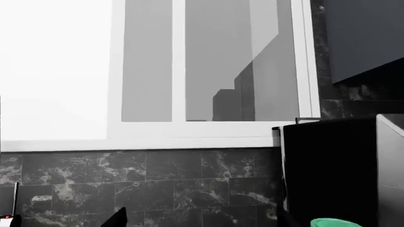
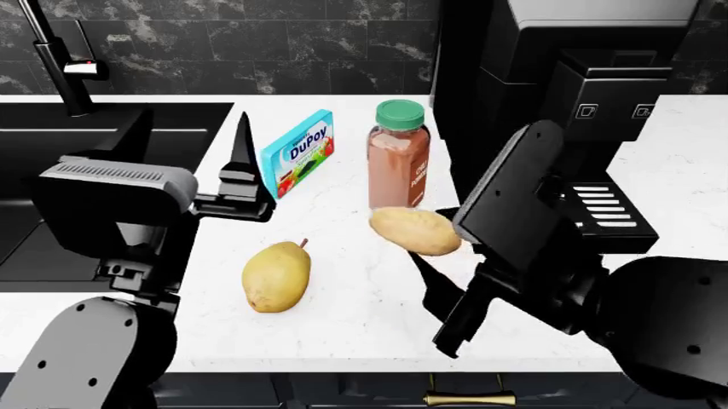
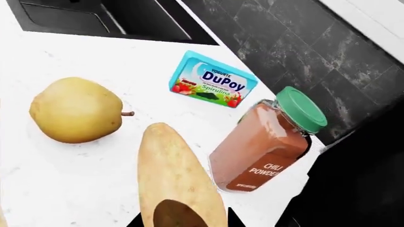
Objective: Pick up the fruits and vegetables and place them in the sink. Turn on the sink faucet to wash them. Then turn the sink off and put them in the tray.
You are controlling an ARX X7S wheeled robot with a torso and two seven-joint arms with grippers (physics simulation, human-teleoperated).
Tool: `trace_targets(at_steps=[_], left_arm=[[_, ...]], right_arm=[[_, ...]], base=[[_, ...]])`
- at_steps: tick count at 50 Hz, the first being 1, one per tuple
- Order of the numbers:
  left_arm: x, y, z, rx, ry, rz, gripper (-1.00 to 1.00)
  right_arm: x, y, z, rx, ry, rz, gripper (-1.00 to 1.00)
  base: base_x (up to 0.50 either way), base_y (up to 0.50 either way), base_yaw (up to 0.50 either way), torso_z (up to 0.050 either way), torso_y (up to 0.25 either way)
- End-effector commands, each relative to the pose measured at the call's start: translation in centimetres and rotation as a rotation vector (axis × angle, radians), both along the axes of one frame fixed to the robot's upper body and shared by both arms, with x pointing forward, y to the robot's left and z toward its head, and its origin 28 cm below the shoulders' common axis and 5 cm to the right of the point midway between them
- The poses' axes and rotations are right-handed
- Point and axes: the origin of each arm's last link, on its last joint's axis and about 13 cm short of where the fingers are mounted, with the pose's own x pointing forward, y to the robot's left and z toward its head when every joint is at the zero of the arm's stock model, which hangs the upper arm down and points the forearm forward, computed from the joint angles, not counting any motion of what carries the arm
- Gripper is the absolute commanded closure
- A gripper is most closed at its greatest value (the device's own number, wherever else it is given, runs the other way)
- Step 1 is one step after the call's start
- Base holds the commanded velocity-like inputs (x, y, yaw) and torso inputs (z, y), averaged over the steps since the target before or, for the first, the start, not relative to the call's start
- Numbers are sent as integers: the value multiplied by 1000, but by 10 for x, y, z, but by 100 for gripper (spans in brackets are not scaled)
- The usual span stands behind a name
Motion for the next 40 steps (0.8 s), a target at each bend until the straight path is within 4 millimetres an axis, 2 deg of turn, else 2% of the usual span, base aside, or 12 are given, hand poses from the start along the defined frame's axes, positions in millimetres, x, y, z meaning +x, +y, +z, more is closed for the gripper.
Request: trace_targets(at_steps=[1,7,10,19,29,40], left_arm=[[-9,6,5,21,140,-94,-100],[-22,11,11,26,204,-179,-100],[-30,12,14,91,223,-194,-100],[-42,16,16,164,309,-202,-100],[-39,13,-7,224,410,-216,-100],[-36,10,-18,264,471,-219,-100]], right_arm=[[-12,-2,-15,169,-168,-206,100],[-10,-1,-37,245,-202,-260,100],[-11,-2,-43,293,-220,-272,100],[-9,0,-49,323,-251,-275,100],[-12,3,-51,342,-257,-257,100],[-11,4,-54,341,-243,-238,100]], base=[[0,0,0,0,0],[0,0,0,0,0],[0,0,0,0,0],[0,0,0,0,0],[0,0,0,0,0],[0,0,0,0,0]])
